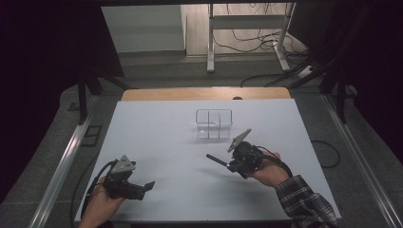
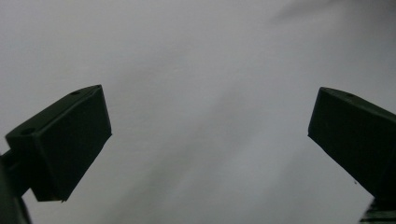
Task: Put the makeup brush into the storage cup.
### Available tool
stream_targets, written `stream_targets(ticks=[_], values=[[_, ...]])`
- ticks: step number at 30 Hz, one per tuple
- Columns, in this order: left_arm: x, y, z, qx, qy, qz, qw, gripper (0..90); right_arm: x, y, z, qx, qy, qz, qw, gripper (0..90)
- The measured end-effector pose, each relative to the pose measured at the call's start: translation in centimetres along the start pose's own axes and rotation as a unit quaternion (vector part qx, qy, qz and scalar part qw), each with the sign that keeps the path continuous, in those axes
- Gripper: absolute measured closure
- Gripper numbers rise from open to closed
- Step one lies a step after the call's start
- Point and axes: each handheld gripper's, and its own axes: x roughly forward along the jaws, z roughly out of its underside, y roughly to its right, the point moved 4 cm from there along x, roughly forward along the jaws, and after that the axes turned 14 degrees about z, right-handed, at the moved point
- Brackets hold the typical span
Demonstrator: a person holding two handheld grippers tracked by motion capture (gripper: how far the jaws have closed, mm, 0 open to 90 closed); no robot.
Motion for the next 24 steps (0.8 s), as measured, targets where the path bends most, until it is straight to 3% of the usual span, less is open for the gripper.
stream_targets(ticks=[5, 10, 24], values=[[0.5, 0.5, -0.8, 0.013, -0.011, 0.01, 0.9998, 0.0, -0.3, -0.2, 0.0, -0.002, 0.004, -0.003, 1.0, 77.6], [1.1, 0.9, -1.8, 0.027, -0.022, 0.035, 0.9988, 0.0, -0.5, -0.4, 0.0, -0.01, 0.006, -0.005, 0.9999, 77.6], [3.9, 1.9, -4.7, 0.081, -0.054, 0.068, 0.9929, 0.0, -0.5, -0.8, -0.3, -0.022, 0.003, -0.011, 0.9997, 77.6]])
